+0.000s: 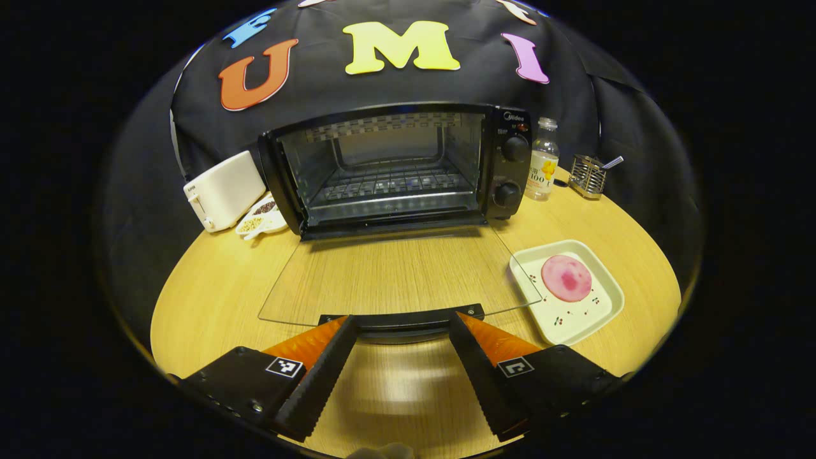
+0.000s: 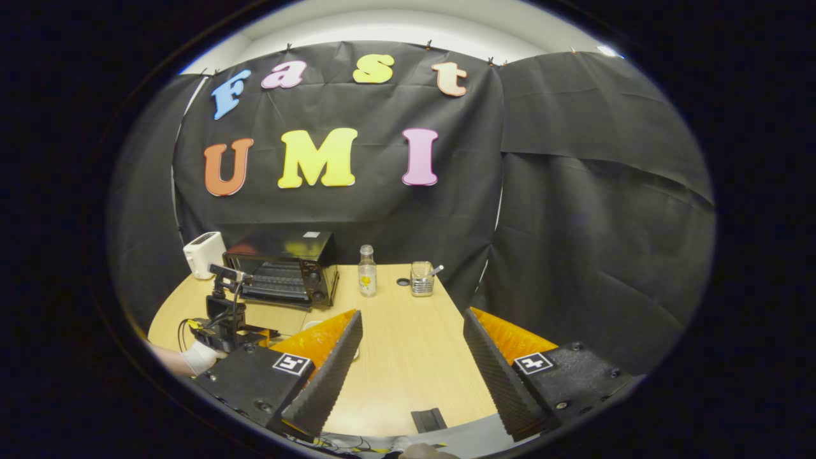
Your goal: Open the electric oven with the left hand, put the food in, and close the electric oven.
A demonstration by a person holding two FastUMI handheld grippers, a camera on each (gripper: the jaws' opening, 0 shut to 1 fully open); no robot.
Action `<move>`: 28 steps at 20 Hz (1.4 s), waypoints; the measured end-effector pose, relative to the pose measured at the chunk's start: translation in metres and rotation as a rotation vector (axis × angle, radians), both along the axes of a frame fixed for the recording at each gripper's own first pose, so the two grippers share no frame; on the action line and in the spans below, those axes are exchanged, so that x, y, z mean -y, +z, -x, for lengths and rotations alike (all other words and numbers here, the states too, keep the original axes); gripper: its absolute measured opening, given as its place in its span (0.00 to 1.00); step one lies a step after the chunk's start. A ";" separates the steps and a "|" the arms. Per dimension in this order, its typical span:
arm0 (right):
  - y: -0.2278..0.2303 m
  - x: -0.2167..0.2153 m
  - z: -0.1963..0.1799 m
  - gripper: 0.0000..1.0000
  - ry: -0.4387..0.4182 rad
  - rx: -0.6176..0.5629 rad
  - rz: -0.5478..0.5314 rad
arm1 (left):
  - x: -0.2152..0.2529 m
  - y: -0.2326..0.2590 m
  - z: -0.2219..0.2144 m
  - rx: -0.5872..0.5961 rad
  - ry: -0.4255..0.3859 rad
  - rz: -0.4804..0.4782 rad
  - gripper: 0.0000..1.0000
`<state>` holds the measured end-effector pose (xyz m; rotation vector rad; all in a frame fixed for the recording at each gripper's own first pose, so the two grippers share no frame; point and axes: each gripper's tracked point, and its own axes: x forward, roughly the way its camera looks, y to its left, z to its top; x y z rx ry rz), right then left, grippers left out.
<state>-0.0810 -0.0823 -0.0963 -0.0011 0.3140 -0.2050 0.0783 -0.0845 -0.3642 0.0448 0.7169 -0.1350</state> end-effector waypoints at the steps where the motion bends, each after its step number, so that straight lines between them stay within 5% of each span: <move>1: -0.001 0.001 0.000 1.00 0.001 -0.003 0.001 | 0.000 -0.003 0.001 -0.007 0.001 0.002 0.95; 11: -0.043 0.003 -0.029 1.00 0.048 -0.078 -0.026 | -0.018 0.031 0.009 0.067 0.011 0.000 0.97; 23: -0.202 -0.055 -0.131 1.00 0.250 -0.412 -0.194 | -0.115 0.169 0.071 0.270 0.082 0.029 0.97; 28: -0.254 -0.078 -0.188 0.81 0.341 -0.559 -0.300 | -0.143 0.203 0.100 0.304 0.166 0.013 0.97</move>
